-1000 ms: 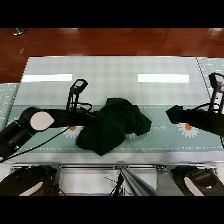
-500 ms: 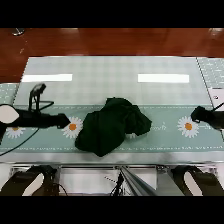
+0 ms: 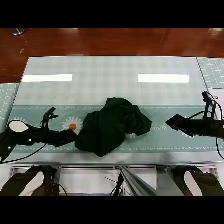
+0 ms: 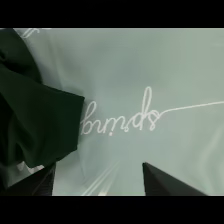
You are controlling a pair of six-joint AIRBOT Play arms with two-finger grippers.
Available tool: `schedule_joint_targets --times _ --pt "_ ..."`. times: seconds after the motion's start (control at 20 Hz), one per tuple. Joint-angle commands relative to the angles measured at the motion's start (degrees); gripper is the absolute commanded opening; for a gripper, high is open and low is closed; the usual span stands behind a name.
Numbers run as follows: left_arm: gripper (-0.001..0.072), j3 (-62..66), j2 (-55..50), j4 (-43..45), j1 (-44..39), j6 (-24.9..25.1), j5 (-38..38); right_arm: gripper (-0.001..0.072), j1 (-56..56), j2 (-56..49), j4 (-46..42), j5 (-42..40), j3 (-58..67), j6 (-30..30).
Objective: Fold the shirts.
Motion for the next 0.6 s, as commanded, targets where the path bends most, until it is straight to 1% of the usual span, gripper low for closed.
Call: schedule_joint_targets --times 0.0,0.05,0.15,0.2,0.25,0.3,0.35,0.45,0.55 --pt "0.0700 -0.74 -6.80 -11.06 -1.86 7.45 -0.98 0.0612 0.24 -0.02 1.22 -1.16 -0.55 -1.03" --pt "0.0700 -0.74 -8.81 -13.25 -3.82 10.10 -1.03 0.0612 0.22 -0.04 -0.48 -1.53 -0.74 -1.53" --pt "0.0694 -0.68 -12.48 -15.47 -8.37 13.44 -0.35 0.0612 0.17 -0.39 -4.11 -1.77 -1.88 -0.79" --pt "0.0540 -0.50 -13.90 -16.22 -10.10 14.91 -0.37 0.0612 0.17 -1.01 -3.98 -1.79 -2.58 -0.57" --pt "0.0072 -0.42 -14.86 -16.70 -11.15 16.17 -0.39 0.0612 0.24 -1.90 -2.78 -1.81 -3.19 -0.63" --pt "0.0030 -0.42 -15.08 -17.68 -11.37 18.75 -0.66 0.0612 0.24 -3.30 -1.25 -1.81 -3.76 -1.01" --pt "0.0030 -0.42 -15.06 -18.62 -11.32 19.82 -0.61 0.0612 0.24 -4.83 0.09 -1.81 -4.07 -1.86" --pt "0.0030 -0.31 -15.06 -20.31 -11.15 19.80 -0.50 0.0612 1.33 -8.55 4.15 -2.21 -4.28 -5.64" --pt "0.0030 -0.15 -15.06 -21.44 -11.15 19.80 -0.50 0.0611 5.05 -12.76 7.02 -3.72 -4.28 -6.99"
